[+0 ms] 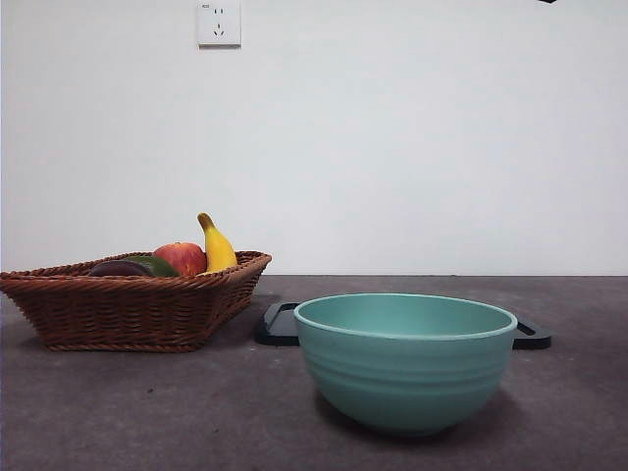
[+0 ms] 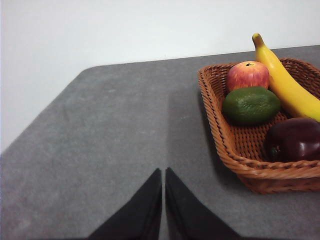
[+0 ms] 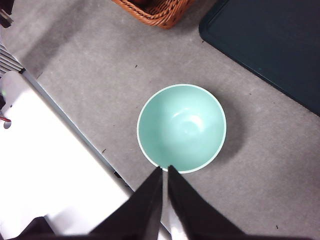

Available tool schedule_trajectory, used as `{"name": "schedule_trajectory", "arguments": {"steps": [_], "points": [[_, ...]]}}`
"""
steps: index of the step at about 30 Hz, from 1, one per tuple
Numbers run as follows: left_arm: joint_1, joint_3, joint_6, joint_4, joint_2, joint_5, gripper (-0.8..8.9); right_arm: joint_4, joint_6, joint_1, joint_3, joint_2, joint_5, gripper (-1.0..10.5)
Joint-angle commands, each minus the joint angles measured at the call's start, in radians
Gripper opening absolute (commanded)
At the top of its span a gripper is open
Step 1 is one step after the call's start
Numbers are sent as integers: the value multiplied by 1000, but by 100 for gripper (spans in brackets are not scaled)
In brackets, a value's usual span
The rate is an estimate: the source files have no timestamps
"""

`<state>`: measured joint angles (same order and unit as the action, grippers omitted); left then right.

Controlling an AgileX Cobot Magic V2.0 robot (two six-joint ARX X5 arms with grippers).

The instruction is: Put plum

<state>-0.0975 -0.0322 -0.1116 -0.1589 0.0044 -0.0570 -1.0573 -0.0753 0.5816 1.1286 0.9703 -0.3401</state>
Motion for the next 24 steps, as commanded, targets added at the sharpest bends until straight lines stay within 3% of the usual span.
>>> {"name": "schedule_trajectory", "arguments": {"steps": [1, 24], "points": [[-2, 21, 28, -29, -2, 2, 9, 10, 5, 6, 12, 8, 0, 8], [-2, 20, 27, -28, -1, 2, 9, 10, 5, 6, 12, 8, 0, 8]]}}
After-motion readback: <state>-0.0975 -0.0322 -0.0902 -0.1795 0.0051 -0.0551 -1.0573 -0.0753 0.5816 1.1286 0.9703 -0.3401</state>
